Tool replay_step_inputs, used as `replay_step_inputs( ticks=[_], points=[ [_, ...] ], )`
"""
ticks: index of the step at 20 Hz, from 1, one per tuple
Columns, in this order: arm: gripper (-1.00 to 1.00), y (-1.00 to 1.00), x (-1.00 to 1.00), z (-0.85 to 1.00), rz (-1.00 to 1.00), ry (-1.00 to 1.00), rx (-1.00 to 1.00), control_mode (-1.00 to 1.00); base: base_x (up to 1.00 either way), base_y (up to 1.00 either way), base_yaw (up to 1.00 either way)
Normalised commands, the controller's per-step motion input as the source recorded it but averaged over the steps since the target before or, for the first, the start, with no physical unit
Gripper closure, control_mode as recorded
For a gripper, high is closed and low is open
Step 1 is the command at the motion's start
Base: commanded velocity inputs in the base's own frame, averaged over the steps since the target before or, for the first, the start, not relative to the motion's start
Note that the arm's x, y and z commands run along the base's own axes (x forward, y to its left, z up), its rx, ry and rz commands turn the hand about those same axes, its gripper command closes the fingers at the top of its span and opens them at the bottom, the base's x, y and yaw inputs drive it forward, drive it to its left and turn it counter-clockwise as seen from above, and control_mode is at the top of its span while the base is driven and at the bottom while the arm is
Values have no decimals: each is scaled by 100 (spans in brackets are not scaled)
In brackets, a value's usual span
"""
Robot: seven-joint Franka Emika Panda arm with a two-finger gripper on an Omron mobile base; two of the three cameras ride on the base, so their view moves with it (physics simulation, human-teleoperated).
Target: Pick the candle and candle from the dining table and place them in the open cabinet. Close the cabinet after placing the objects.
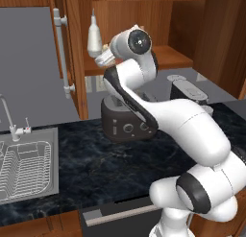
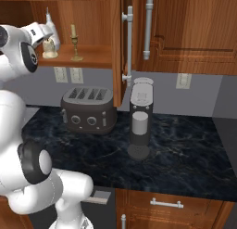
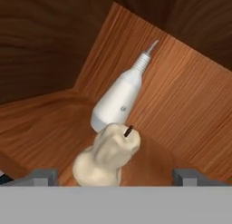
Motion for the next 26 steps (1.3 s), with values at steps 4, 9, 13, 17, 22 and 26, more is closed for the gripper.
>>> replay_step_inputs(
  ticks=[4, 9, 13, 17, 22, 26],
  points=[
    [-100, -59, -6, 16, 0, -4, 6, -100, 0, 0, 0],
    [-100, -33, -42, 8, 0, -9, 4, -100, 0, 0, 0],
    [-100, -7, -81, 9, 0, -13, 4, -100, 0, 0, 0],
    [-100, 0, -89, 6, 0, -13, 4, -100, 0, 0, 0],
    [-100, -2, -81, 6, 0, -11, 3, -100, 0, 0, 0],
    [-100, -4, -80, 0, 0, -13, 0, -100, 0, 0, 0]
  ],
)
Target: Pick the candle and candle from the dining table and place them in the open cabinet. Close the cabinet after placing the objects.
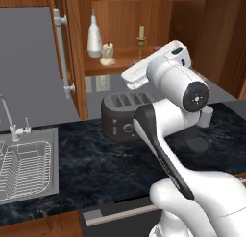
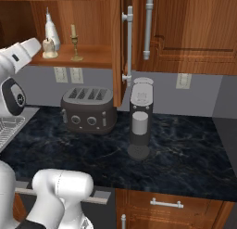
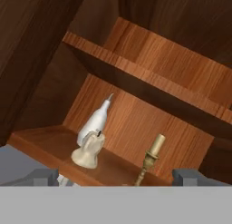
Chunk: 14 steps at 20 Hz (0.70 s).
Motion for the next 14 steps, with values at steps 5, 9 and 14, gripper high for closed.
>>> replay_step_inputs(
  ticks=[5, 9, 14],
  points=[
    [-100, -1, -84, -1, 0, -11, 0, -100, 0, 0, 0],
    [-100, 0, -79, -7, 0, -10, 0, -100, 0, 0, 0],
    [-100, 0, -24, -23, 8, 0, -8, -100, 0, 0, 0]
  ],
)
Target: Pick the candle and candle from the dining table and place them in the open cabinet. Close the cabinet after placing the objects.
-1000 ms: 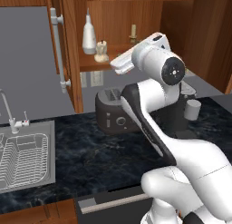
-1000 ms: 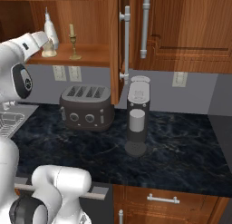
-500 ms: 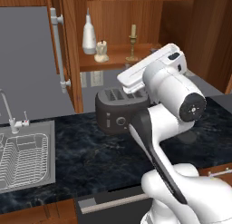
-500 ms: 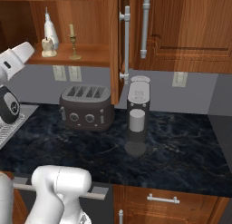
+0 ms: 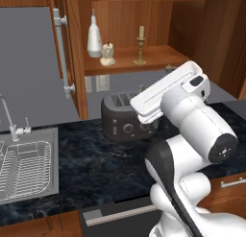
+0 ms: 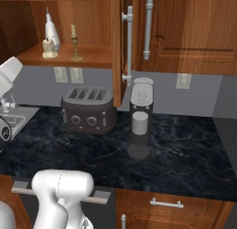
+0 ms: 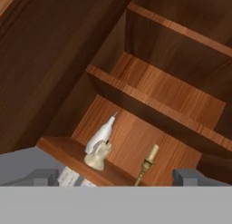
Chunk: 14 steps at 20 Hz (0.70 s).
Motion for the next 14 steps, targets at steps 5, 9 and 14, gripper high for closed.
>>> replay_step_inputs(
  ticks=[5, 9, 14],
  points=[
    [-100, -7, -48, -14, 12, -7, -10, -100, 0, 0, 0],
    [-100, -1, -61, -6, 11, -8, -7, -100, 0, 0, 0],
    [-100, 10, -66, -7, 6, -9, -6, -100, 0, 0, 0]
  ],
)
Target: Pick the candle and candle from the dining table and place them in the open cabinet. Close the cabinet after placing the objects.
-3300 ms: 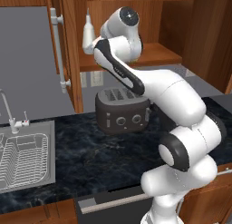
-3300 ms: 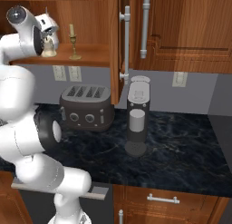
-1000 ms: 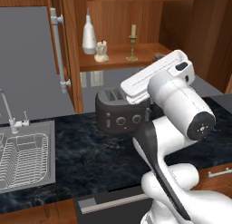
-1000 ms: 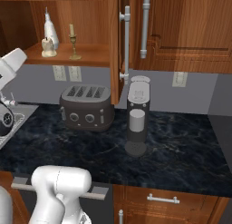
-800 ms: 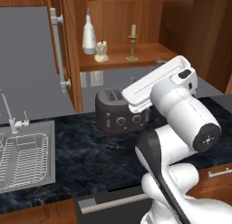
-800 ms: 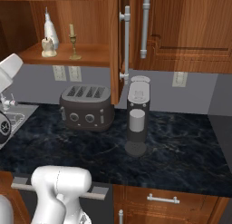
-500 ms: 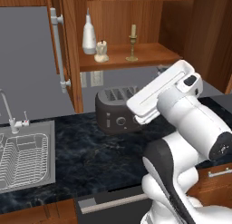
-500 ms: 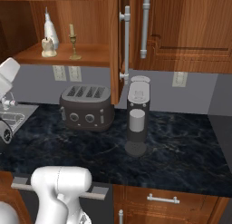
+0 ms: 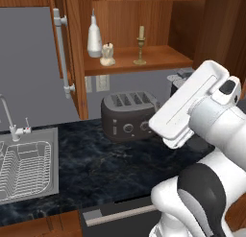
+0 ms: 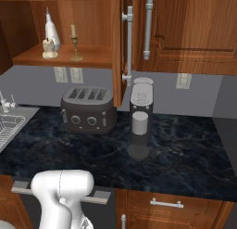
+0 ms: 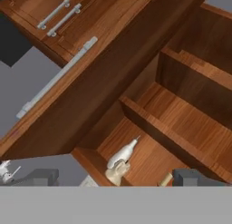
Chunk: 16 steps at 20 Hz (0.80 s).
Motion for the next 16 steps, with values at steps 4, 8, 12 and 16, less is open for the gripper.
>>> replay_step_inputs(
  ticks=[4, 8, 12, 16],
  points=[
    [-100, 8, -48, -8, 3, -7, -6, -100, 0, 0, 0],
    [-100, 18, -17, -18, 3, 0, -7, -100, 0, 0, 0],
    [-100, 23, -1, -24, 2, 0, -9, -100, 0, 0, 0],
    [-100, 29, 7, -27, 0, 0, -9, -100, 0, 0, 0]
  ],
)
